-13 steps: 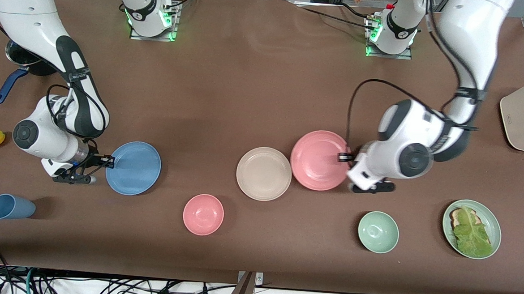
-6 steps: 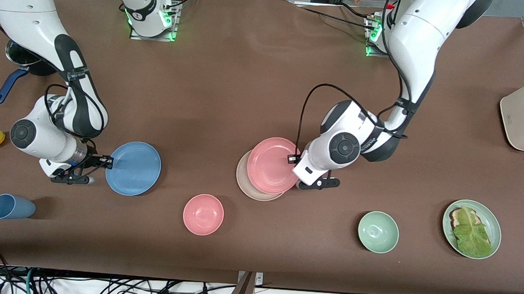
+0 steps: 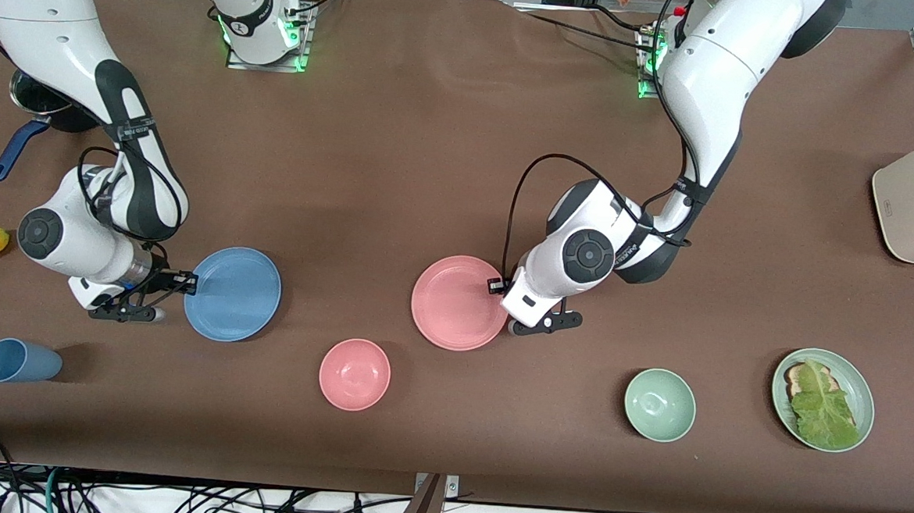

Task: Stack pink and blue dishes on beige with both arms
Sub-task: 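Release the pink plate with the left gripper while the right gripper carries the blue plate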

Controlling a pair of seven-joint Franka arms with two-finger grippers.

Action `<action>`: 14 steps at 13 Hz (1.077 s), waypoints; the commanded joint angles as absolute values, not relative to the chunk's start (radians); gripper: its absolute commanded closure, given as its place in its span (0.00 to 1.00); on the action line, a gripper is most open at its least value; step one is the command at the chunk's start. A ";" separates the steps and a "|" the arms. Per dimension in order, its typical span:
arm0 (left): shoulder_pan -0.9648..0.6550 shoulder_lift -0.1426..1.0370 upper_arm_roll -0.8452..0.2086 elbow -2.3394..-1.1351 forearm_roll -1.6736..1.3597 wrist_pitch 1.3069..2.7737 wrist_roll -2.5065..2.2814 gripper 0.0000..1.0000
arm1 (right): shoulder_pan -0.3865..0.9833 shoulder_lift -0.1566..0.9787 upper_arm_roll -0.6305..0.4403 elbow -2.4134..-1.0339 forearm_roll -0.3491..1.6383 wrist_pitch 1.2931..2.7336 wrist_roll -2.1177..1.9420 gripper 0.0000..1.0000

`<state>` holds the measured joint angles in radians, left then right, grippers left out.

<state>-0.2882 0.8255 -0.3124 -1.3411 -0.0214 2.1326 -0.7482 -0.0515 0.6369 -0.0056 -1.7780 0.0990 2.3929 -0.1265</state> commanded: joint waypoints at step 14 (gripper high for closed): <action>-0.023 0.706 -0.204 -1.327 0.048 1.858 -0.580 0.00 | 0.076 0.577 0.009 -1.347 0.115 1.736 0.092 1.00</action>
<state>-0.0532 0.7296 -0.1994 -1.3087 0.0348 1.8726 -0.6513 0.0171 0.5747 0.0123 -1.3796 0.1047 1.7735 0.0032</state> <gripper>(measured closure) 0.000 0.947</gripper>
